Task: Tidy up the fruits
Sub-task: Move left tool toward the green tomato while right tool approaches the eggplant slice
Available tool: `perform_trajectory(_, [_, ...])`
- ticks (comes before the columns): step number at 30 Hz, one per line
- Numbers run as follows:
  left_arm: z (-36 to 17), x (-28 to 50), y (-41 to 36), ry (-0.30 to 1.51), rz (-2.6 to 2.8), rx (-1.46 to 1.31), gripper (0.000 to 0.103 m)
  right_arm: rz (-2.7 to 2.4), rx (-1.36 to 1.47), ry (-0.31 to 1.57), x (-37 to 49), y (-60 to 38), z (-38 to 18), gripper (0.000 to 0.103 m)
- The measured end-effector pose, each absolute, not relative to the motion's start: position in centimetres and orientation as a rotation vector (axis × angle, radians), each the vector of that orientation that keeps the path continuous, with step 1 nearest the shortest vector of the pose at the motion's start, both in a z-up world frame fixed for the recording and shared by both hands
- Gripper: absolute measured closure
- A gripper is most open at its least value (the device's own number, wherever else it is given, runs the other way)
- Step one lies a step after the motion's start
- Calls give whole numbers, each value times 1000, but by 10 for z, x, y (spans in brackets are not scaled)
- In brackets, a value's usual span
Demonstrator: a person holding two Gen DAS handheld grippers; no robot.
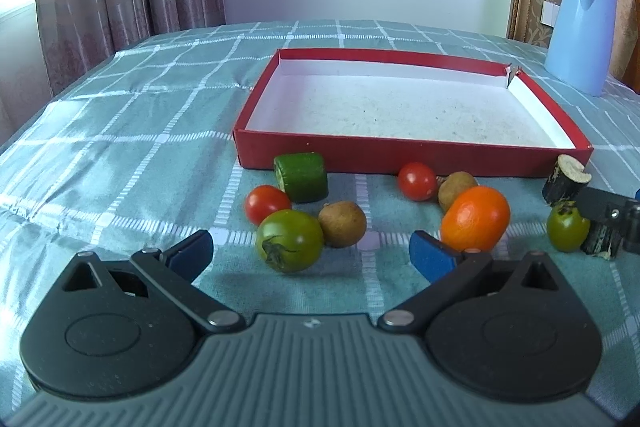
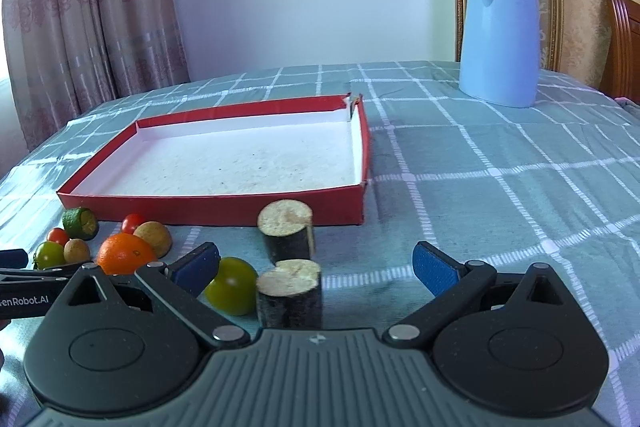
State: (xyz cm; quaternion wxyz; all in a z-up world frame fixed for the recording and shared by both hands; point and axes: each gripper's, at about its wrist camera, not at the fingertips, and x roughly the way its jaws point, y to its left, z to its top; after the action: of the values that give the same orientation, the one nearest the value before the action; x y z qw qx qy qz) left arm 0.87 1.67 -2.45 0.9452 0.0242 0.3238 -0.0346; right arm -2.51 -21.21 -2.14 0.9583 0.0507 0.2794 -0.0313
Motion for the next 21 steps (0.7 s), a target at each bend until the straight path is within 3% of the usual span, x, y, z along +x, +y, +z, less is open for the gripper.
perform_trajectory(12, [-29, 1, 32, 642, -97, 32, 0, -23, 91, 566, -28, -217, -23, 0])
perform_trajectory(16, [-29, -1, 39, 631, -102, 15, 0, 11, 118, 572, -29, -218, -22, 8])
perform_trajectory(21, [-29, -4, 43, 627, -99, 17, 0, 29, 119, 577, -38, -223, -19, 9])
